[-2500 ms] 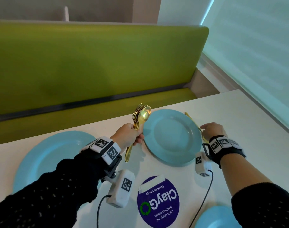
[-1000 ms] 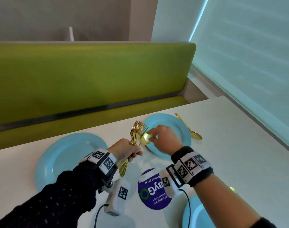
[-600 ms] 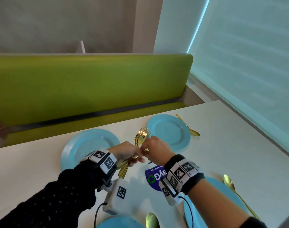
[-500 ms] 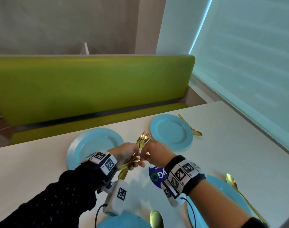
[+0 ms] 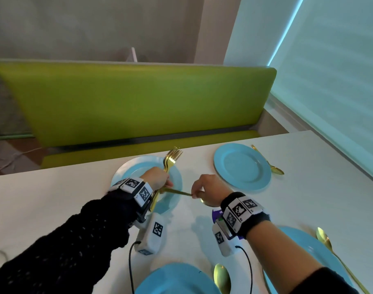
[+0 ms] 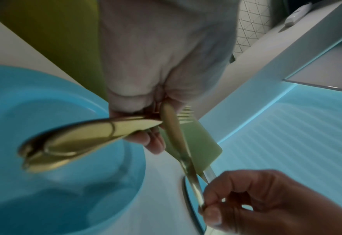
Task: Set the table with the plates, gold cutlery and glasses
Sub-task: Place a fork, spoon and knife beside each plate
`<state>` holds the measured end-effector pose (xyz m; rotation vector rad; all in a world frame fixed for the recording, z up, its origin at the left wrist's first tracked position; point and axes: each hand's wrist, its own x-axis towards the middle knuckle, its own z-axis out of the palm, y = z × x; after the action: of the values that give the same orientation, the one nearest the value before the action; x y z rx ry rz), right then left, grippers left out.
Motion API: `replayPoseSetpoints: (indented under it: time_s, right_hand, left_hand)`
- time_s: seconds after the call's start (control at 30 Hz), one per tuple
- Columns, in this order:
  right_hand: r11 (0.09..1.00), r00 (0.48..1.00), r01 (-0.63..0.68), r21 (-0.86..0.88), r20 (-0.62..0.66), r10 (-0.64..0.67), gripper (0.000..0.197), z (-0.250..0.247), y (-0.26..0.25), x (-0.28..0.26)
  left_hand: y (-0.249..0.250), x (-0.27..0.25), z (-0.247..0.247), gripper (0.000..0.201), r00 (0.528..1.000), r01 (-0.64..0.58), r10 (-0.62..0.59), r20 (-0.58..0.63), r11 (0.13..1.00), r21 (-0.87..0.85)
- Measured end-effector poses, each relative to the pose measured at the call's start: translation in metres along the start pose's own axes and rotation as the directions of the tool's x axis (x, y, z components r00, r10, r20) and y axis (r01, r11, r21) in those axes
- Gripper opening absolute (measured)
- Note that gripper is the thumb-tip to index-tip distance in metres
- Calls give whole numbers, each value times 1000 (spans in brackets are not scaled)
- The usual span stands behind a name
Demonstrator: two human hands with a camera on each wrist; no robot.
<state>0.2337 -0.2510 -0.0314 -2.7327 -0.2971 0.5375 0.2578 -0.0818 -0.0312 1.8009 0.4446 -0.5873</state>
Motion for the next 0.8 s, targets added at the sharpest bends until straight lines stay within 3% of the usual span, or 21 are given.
replayPoseSetpoints:
  time_s: [0.17,0.3,0.47,0.67,0.8]
  right_hand:
    - [978,989,-131,163,-53,141,15,-5,8,29]
    - [915,943,-318,246,-17,333,17,2,16,63]
    - [891,899,-437,123,32,436,36,14,12,92]
    - [910,904,-413,-45,99,415,38,21,10,115]
    - [879,872,-459,-132,122,474,37,26,14,129]
  left_hand:
    - [4,25,-21,34,981,-22,18,-193,1000,-20]
    - [3,41,-28,33,978,-28,17,-206,998,-49]
    - [4,50,-25,24,990,-45,40,-137,998,-34]
    - [4,60,-21,24,994,-64,60,-92,997,-34]
    - [6,59,-23,24,994,-76,74,-83,997,-24]
